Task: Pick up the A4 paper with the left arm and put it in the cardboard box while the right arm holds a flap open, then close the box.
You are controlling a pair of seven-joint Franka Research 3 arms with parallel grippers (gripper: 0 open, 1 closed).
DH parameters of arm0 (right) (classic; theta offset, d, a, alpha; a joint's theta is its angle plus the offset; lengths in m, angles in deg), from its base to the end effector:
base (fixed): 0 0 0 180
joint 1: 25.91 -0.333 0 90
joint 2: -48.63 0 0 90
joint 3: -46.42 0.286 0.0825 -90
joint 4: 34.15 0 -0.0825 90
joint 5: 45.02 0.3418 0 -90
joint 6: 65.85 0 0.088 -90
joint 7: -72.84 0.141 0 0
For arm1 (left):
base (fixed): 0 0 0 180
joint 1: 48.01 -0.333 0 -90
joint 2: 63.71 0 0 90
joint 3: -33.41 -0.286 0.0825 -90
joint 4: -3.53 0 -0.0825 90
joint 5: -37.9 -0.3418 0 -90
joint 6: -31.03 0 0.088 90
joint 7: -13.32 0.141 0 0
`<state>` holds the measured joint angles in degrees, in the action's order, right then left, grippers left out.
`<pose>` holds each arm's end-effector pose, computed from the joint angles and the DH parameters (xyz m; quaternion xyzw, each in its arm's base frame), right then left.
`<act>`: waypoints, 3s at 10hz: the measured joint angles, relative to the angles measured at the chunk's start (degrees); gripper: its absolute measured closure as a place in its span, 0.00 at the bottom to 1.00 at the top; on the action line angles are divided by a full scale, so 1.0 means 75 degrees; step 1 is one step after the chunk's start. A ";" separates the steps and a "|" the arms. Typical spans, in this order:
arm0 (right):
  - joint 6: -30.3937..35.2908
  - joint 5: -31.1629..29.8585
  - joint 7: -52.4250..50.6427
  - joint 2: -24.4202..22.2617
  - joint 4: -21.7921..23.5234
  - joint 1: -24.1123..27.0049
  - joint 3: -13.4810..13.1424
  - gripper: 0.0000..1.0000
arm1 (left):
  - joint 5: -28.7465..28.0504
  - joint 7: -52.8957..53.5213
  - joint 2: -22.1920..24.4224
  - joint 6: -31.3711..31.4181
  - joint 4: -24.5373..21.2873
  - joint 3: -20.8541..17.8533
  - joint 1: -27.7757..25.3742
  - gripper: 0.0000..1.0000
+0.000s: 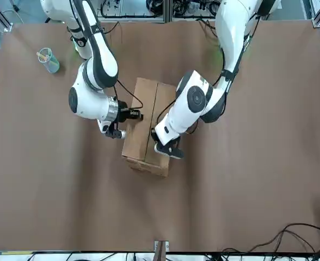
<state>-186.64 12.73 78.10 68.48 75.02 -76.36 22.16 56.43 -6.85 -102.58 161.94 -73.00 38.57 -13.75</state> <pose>0.4883 0.3229 0.3061 -0.9359 0.0950 0.1253 0.3153 0.5485 -0.4534 0.3241 0.9759 -0.0627 0.0356 0.2060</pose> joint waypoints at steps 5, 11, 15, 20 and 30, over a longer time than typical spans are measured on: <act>-0.0066 0.0091 0.0007 0.0045 -0.0083 0.0000 0.0001 0.99 | -0.0001 -0.0010 0.0009 -0.0063 0.0076 -0.0007 -0.0095 0.99; 0.0375 0.0090 0.0153 0.0042 -0.0281 0.0003 -0.0118 0.74 | -0.0001 -0.0126 0.0218 -0.0345 0.0140 -0.0040 -0.0264 0.99; 0.1122 0.0023 0.0476 -0.0035 -0.0597 0.0033 -0.0388 0.56 | -0.0102 -0.0161 0.0580 -0.1154 0.0288 -0.0078 -0.0865 0.96; 0.3060 -0.0716 0.1150 -0.0329 -0.1550 0.0049 -0.1318 0.26 | -0.0653 0.1364 0.1181 -0.2596 0.0344 -0.0119 -0.2387 0.73; 0.5390 -0.4029 0.1132 -0.0413 -0.4066 0.0775 -0.2918 0.00 | -0.2180 0.3261 0.2121 -0.3027 0.0387 -0.0139 -0.5204 0.00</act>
<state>-146.21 -17.50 86.59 65.39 44.53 -70.55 0.27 40.08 17.61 -86.67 139.23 -70.10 37.53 -52.78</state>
